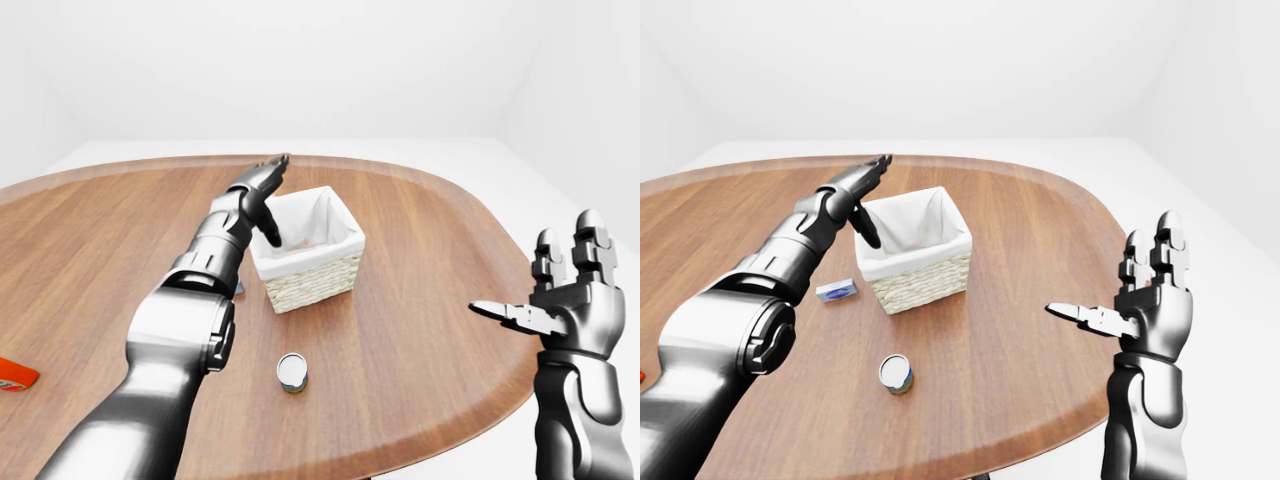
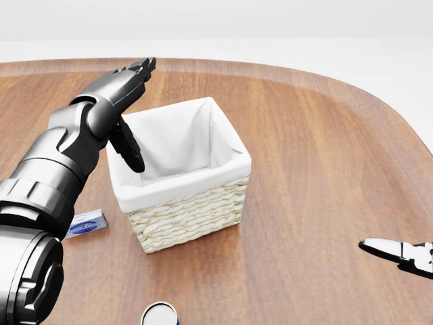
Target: Pick up the tomato sauce, and put it in the basket.
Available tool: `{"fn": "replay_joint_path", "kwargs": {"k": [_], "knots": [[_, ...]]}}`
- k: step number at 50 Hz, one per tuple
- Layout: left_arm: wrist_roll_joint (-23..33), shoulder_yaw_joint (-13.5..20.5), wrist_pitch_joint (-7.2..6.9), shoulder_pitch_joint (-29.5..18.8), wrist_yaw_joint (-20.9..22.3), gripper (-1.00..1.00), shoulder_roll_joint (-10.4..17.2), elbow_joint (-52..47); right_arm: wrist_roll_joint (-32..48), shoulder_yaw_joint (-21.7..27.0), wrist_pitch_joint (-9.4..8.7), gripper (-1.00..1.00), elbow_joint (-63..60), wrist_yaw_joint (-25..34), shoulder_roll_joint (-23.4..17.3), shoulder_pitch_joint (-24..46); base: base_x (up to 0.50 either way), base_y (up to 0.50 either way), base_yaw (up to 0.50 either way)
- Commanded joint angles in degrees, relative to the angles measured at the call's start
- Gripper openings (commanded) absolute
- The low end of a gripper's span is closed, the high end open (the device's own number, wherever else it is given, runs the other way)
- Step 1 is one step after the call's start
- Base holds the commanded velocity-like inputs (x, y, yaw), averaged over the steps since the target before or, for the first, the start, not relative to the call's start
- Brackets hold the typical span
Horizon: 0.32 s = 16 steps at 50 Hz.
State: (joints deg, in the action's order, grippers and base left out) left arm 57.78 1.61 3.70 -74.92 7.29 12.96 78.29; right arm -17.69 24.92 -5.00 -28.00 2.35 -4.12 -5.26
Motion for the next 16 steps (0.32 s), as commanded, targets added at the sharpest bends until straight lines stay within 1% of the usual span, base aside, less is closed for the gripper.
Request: {"fn": "replay_joint_path", "kwargs": {"k": [1,10,16], "knots": [[0.0,-0.1,0.37,-0.3,-0.3,1.00,0.0,0.0,0.0,0.0,0.00,1.00,0.4,0.1,0.0,0.0,0.00,0.00,0.00],[0.4,-0.1,0.45,-0.9,0.0,1.00,0.4,0.0,0.0,-0.1,0.00,1.00,0.3,0.0,-0.1,0.1,0.00,0.00,0.00],[0.5,-0.2,1.30,-2.5,0.4,1.00,0.6,-0.2,0.2,-0.2,0.00,1.00,0.5,0.0,-0.1,0.2,0.00,0.00,0.00]]}}
